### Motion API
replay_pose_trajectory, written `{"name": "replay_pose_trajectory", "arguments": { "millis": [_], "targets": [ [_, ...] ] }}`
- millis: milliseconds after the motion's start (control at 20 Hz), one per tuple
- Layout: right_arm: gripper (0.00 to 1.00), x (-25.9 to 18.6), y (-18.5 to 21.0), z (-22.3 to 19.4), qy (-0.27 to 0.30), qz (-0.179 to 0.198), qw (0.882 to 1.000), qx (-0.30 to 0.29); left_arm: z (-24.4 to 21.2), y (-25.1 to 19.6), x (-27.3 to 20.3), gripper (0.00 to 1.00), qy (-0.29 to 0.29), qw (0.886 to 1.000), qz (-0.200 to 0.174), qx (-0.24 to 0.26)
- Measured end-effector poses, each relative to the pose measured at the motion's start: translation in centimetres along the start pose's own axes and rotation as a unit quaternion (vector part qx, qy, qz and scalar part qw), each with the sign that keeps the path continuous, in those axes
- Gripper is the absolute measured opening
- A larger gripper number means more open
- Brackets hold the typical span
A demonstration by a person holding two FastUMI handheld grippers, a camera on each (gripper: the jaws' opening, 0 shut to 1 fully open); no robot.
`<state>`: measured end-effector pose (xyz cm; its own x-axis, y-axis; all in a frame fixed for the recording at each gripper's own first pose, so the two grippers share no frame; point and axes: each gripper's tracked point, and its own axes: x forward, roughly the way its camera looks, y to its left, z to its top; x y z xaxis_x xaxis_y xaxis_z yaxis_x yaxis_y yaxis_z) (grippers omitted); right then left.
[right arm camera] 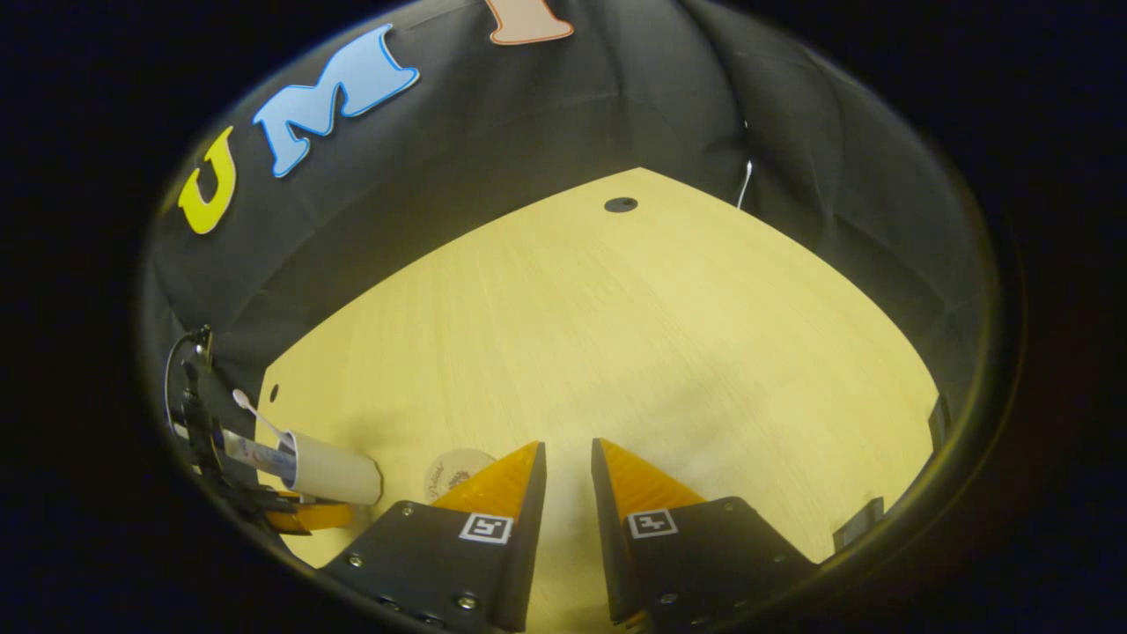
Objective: Put the toothbrush and toothpaste on the desktop into the cup, then pick up the cup and place it on the coaster on the desktop.
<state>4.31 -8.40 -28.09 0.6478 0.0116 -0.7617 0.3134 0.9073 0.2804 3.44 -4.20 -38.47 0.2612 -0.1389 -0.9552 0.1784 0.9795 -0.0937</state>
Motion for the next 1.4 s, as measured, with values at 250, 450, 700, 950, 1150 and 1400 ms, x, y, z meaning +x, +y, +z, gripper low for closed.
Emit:
{"name": "replay_pose_trajectory", "arguments": {
  "millis": [250, 450, 700, 950, 1150, 1400],
  "targets": [
    [0.33, -0.3, -1.1, 0.1, -0.001, -0.001, 1.000, 0.001, 1.7, -3.2, -0.4, 0.31, -0.014, 0.998, -0.002, 0.054],
    [0.33, -0.7, -2.3, 0.1, -0.002, -0.005, 1.000, 0.009, 2.9, -6.5, 0.2, 0.31, -0.019, 0.996, -0.021, 0.089],
    [0.29, -1.3, -4.4, 0.1, -0.007, -0.013, 1.000, 0.022, 3.2, -10.6, 0.9, 0.31, -0.016, 0.994, -0.036, 0.107],
    [0.33, -1.6, -5.3, 0.5, -0.004, -0.017, 0.999, 0.032, 2.5, -12.2, 1.4, 0.31, -0.011, 0.993, -0.037, 0.115],
    [0.33, -2.4, -5.3, 1.7, -0.003, -0.018, 0.999, 0.032, 1.6, -13.0, 1.6, 0.31, -0.005, 0.992, -0.036, 0.117],
    [0.33, -3.0, -5.6, 2.2, -0.002, -0.017, 0.999, 0.032, 0.9, -12.8, 2.4, 0.32, -0.003, 0.993, -0.021, 0.117]
  ]
}}
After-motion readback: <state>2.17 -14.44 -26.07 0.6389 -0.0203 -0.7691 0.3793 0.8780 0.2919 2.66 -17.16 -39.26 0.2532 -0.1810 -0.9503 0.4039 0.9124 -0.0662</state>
